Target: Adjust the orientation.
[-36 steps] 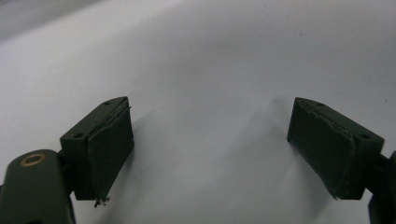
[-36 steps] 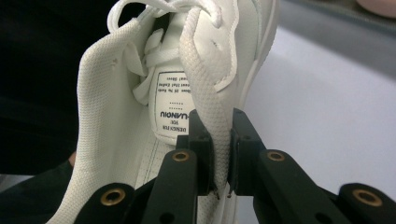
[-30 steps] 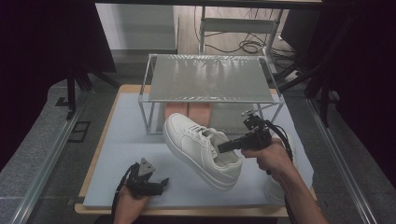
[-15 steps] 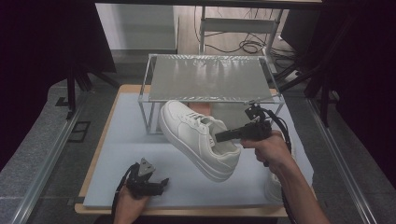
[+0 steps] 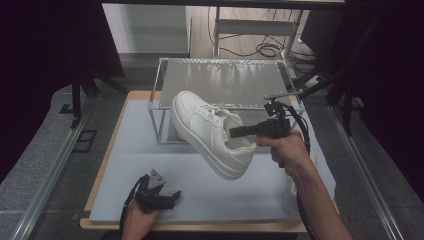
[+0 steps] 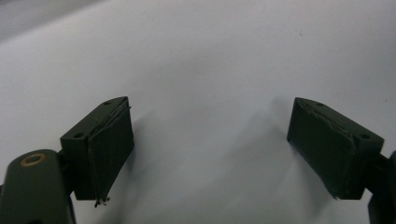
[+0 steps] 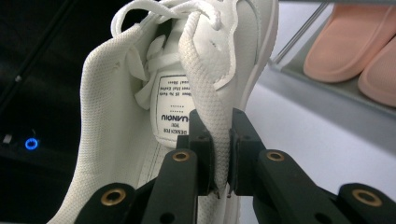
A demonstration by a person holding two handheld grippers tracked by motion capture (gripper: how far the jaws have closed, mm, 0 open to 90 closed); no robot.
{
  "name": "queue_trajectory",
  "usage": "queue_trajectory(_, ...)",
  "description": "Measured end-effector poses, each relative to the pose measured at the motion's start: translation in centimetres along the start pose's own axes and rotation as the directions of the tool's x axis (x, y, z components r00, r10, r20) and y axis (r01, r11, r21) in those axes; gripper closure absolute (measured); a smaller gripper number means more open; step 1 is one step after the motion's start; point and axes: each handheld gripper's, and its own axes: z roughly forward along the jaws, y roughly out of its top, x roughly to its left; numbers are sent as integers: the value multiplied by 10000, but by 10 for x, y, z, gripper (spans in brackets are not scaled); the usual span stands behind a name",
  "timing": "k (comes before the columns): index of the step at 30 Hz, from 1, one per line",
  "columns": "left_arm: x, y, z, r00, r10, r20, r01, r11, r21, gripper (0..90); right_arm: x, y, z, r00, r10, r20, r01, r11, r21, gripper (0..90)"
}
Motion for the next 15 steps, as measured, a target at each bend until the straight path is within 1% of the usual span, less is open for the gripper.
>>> queue_trajectory(5, 0, 0, 0, 10000, -32, -21, 32, 10000, -2, 145, 0, 9, 0, 9999, 121, 117, -117, 9995, -310, 825)
queue_trajectory(9, 0, 0, -1, 10000, 71, -26, -71, 10000, 57, 145, -2, 16, 3, 9992, 297, 274, -282, 9981, -553, 825)
queue_trajectory(12, 0, 0, 0, 10000, 51, -26, -51, 10000, 45, 145, -6, 20, 4, 9983, 437, 396, -405, 9961, -778, 825)
queue_trajectory(15, 0, 0, 0, 10000, 47, -17, -47, 10000, 30, 146, -10, 25, 6, 9963, 703, 493, -650, 9927, -1017, 826)
